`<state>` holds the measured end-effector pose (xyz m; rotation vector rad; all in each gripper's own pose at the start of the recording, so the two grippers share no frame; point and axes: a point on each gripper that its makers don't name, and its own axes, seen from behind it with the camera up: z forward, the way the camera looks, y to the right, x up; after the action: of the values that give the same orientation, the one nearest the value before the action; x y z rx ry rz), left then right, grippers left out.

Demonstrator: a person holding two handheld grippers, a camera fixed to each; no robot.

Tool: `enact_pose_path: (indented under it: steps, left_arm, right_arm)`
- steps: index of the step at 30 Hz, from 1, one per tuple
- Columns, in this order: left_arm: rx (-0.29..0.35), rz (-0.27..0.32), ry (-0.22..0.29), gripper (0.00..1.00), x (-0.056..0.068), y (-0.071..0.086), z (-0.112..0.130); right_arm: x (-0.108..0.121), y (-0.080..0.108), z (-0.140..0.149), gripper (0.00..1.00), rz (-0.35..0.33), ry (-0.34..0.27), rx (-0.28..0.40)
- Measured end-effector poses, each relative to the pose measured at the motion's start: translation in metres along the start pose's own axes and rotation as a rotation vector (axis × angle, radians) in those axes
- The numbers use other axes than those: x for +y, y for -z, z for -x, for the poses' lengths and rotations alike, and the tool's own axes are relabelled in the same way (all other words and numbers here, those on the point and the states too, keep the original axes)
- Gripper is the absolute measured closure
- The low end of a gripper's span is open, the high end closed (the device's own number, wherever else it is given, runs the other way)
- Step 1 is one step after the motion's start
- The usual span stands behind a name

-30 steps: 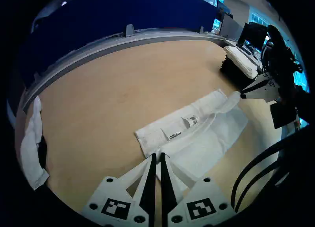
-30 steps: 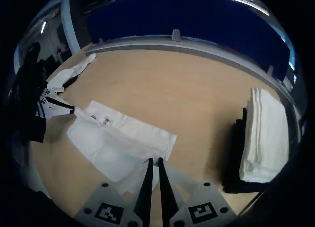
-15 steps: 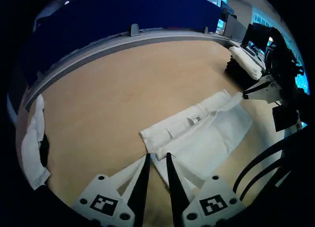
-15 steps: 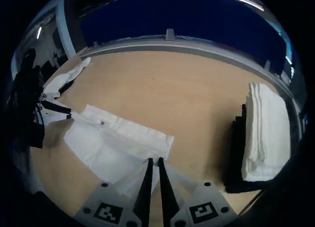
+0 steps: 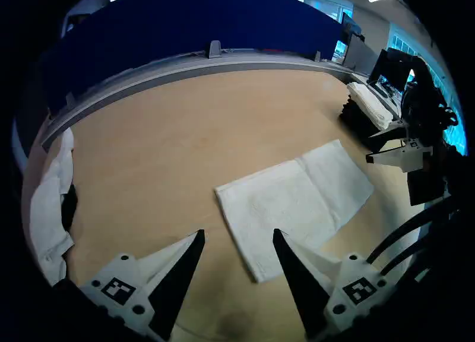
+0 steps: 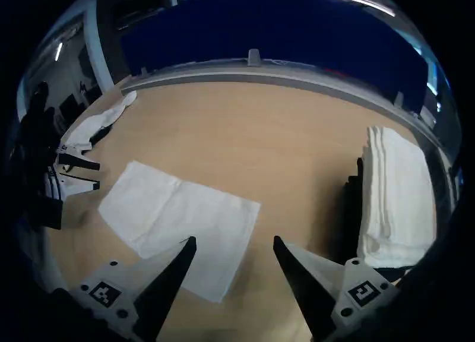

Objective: Fold towel

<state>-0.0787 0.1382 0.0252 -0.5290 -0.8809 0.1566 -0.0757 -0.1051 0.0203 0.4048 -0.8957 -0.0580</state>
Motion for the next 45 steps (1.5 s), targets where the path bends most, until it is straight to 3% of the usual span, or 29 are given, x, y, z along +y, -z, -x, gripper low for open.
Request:
enact_pose_path:
  steps: [14,21,30,45]
  left_arm:
    - [0.056,-0.060,0.007,0.13,-0.009,0.022,-0.006]
    - [0.079,-0.101,0.050,0.13,-0.015,0.046,0.002]
    - [0.087,-0.182,0.107,0.13,-0.028,0.078,0.034]
    - [0.064,-0.284,0.211,0.13,-0.033,0.131,0.103]
  right_arm:
    - [0.001,0.007,-0.003,0.00,0.013,0.010,0.024]
    - [-0.003,0.008,0.004,0.00,0.002,0.040,0.011]
    - [-0.016,0.010,0.018,0.00,-0.038,0.083,-0.024]
    - [-0.031,0.022,0.070,0.00,-0.108,0.229,-0.130]
